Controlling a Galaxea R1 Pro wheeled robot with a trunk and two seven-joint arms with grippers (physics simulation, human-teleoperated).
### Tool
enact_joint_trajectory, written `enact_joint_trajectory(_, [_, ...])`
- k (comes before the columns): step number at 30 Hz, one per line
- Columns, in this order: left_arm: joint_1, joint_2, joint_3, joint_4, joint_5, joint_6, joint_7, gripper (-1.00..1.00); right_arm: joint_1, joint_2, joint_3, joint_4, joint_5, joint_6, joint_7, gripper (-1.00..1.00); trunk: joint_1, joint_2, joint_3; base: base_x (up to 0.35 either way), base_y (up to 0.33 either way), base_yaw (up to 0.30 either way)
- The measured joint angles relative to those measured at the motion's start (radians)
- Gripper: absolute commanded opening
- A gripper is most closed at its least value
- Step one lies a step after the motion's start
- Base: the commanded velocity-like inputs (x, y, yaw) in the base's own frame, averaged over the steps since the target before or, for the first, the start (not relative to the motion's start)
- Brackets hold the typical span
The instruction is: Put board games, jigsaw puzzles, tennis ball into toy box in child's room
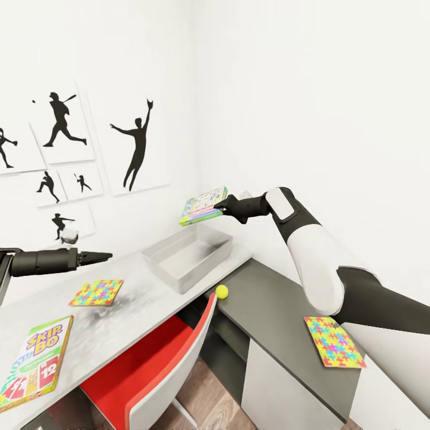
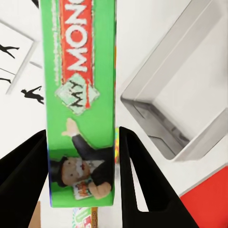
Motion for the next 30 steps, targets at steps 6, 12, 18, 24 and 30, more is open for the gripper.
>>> enact_joint_trajectory(6, [0.000,0.005,0.023,0.000,0.000,0.000,0.000,1.00,0.000,0.000,0.002,0.002,0.000,0.002,0.000,-1.00,0.000,0.000,-0.010,0.000,0.000,0.000])
enact_joint_trajectory(12, [0.000,0.007,0.024,0.000,0.001,0.000,0.000,1.00,0.000,0.000,0.004,0.002,0.000,0.002,0.000,-1.00,0.000,0.000,-0.020,0.000,0.000,0.000])
enact_joint_trajectory(18, [0.000,0.024,0.024,0.000,0.016,0.000,-0.001,1.00,0.000,0.000,0.004,0.002,0.000,0.008,-0.001,-1.00,0.000,0.000,-0.030,0.000,0.000,0.000])
enact_joint_trajectory(24, [0.000,0.056,0.024,0.000,0.048,0.000,-0.003,1.00,0.000,0.000,0.005,-0.002,0.001,0.012,-0.002,-1.00,0.000,0.000,-0.040,0.000,0.000,0.000])
enact_joint_trajectory(30, [0.000,0.086,0.024,0.000,0.074,0.000,-0.004,1.00,0.000,0.000,0.003,-0.005,0.001,0.015,-0.002,-1.00,0.000,0.000,-0.050,0.000,0.000,0.000])
